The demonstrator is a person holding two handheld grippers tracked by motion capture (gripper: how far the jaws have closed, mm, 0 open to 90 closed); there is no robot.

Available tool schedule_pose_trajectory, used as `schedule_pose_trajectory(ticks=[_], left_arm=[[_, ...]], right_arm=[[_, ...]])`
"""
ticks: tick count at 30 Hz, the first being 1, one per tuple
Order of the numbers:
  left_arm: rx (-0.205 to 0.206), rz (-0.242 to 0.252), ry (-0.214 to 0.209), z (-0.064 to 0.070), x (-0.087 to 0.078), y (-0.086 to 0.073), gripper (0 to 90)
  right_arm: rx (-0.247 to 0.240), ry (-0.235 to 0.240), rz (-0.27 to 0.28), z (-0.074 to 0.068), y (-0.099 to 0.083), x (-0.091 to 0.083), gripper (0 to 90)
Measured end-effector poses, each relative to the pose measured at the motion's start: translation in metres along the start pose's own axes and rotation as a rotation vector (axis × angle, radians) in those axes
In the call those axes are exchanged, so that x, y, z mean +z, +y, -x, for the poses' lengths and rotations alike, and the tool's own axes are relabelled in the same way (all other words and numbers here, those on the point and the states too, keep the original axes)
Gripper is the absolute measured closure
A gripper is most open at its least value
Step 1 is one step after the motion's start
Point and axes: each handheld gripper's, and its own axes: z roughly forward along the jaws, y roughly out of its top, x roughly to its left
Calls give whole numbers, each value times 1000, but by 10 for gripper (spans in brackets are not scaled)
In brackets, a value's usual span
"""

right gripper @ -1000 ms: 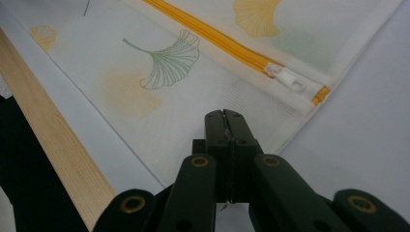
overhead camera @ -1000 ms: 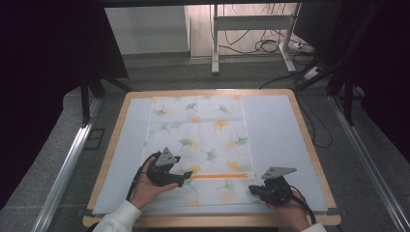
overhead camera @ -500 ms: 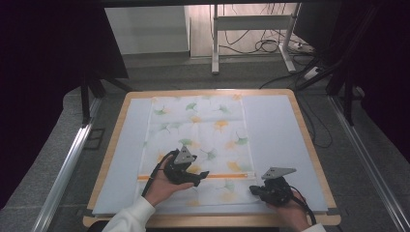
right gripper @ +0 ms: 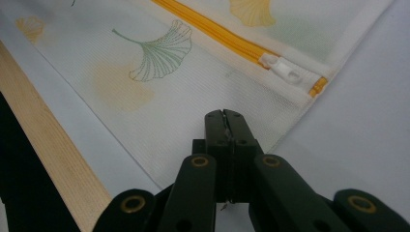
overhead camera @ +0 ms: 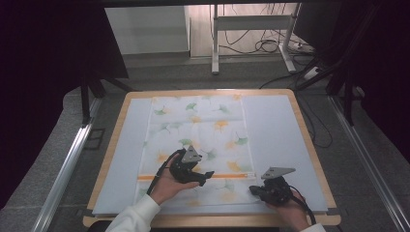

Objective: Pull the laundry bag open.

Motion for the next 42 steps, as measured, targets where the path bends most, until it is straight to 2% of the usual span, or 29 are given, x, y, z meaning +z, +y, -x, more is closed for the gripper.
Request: schedule_pose_trajectory(ticks=[9,15,31,39,42], left_arm=[[17,3,-41,13,19,14,287],[32,3,-49,18,30,20,290],[15,-4,-84,25,55,36,320],[62,-16,-78,32,61,50,331],[59,-17,-85,34,65,52,337]], right_arm=[[-3,-2,-3,0,1,0,888],[-10,-4,-6,0,1,0,887],[-12,12,-10,2,1,0,887],[-11,12,-9,2,1,0,887],[-15,11,-11,2,1,0,887]])
